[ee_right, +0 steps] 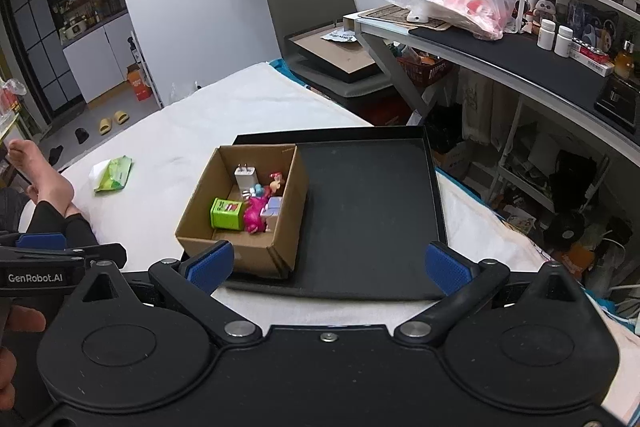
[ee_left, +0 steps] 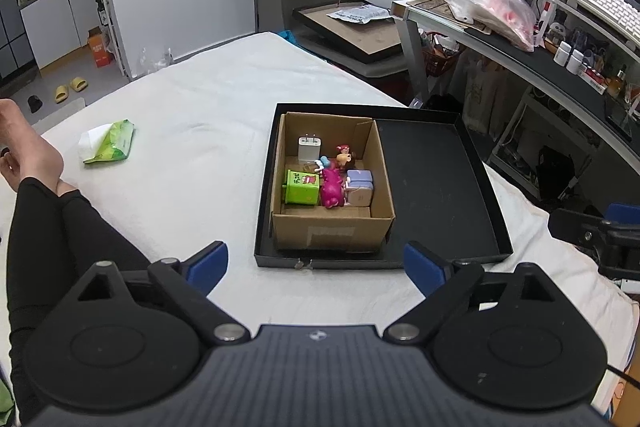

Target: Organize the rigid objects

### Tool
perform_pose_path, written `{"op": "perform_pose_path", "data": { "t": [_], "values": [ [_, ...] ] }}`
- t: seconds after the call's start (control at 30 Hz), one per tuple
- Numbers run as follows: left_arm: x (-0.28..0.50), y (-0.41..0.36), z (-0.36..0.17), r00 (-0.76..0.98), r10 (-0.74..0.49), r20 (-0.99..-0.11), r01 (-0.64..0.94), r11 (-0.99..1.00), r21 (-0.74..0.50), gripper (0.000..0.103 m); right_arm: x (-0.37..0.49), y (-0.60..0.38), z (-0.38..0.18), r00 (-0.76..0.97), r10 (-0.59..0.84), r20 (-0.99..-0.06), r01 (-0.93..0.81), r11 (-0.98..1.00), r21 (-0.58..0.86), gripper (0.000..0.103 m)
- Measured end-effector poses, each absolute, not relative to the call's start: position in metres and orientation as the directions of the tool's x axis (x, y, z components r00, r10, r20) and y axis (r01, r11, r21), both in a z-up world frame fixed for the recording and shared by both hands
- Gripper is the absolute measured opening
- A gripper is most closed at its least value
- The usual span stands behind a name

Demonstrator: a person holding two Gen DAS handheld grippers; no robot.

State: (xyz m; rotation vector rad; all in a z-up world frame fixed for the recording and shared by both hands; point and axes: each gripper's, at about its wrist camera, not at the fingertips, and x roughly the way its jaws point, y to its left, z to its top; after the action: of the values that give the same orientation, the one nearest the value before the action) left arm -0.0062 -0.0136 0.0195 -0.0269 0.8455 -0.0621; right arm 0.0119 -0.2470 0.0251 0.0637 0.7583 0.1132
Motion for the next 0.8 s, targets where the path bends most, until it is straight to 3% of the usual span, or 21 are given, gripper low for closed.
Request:
{"op": "perform_pose_path", "data": {
  "t": [0.8],
  "values": [
    [-0.019, 0.004, 0.023, 0.668, -0.045, -0.742, 0.012, 0.999, -0.051, 0.095, -0.007, -0.217, 0.026, 0.733, 0.078, -0.676, -0.085, 0.996, 0.023, 0.103]
  ]
}}
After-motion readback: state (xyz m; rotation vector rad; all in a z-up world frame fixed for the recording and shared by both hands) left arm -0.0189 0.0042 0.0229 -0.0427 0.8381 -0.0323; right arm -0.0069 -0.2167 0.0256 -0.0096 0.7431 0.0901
